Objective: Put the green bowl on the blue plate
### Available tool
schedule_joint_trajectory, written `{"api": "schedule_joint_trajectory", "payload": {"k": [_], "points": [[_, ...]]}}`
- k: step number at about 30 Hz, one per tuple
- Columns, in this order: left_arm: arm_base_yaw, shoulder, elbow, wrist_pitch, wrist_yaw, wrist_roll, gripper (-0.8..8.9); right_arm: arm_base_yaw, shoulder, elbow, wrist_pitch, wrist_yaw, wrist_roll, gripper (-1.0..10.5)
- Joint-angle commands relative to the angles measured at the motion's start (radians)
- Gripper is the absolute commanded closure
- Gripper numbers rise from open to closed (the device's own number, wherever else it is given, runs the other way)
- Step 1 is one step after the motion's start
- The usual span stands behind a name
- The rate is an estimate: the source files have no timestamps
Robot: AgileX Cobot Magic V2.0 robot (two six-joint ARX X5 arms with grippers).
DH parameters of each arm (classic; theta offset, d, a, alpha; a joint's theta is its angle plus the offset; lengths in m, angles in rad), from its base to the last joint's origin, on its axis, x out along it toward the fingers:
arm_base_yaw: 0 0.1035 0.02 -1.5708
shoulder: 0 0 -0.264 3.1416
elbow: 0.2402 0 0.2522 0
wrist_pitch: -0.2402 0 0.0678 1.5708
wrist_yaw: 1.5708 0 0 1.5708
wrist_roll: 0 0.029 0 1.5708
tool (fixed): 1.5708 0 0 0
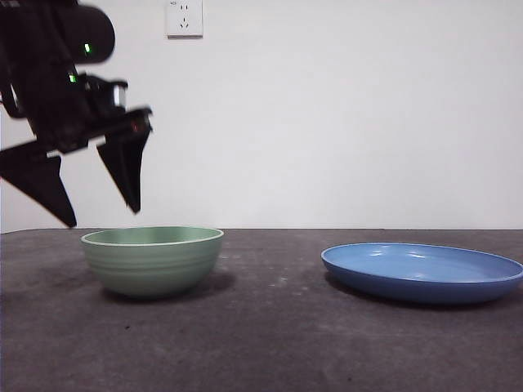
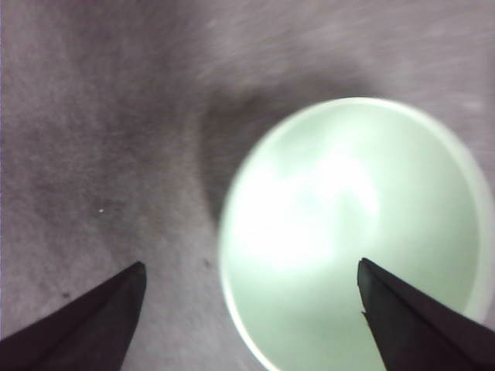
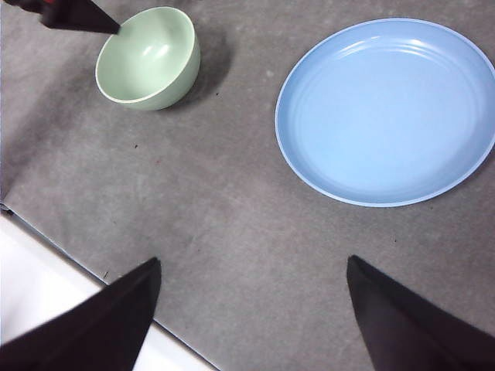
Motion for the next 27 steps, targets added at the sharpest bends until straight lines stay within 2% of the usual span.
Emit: {"api": "schedule_joint_trajectory", "payload": {"k": [1,7,12,17,22,25,27], "points": [[-0.004,0.050,0.020,0.021,-0.011,0.015,3.78,0.003,0.005,0.021,0.008,-0.002,-0.003,5.6],[-0.004,0.102,0.020,0.039,-0.012,0.015,3.93,0.003,0.005,0.021,0.008,0.005,-0.003,5.6],[-0.004,0.120,0.020,0.035,-0.011,0.015,5.24,0.003,0.005,0.021,0.009,0.005,-0.003,5.6],[-0.004,0.121,0.020,0.029,-0.011,0.015,7.26,0.003,0.004,0.021,0.009,0.004,-0.003,5.6],[-0.004,0.122,0.020,0.017,-0.011,0.015,7.34,0.003,0.004,0.021,0.009,0.004,-0.003,5.6],[-0.004,0.122,0.020,0.018,-0.011,0.014,8.05,0.003,0.004,0.021,0.009,0.004,-0.003,5.6],[-0.004,0.121,0.020,0.023,-0.011,0.013,8.04,0.003,0.004,0.021,0.009,0.004,-0.003,5.6]]}}
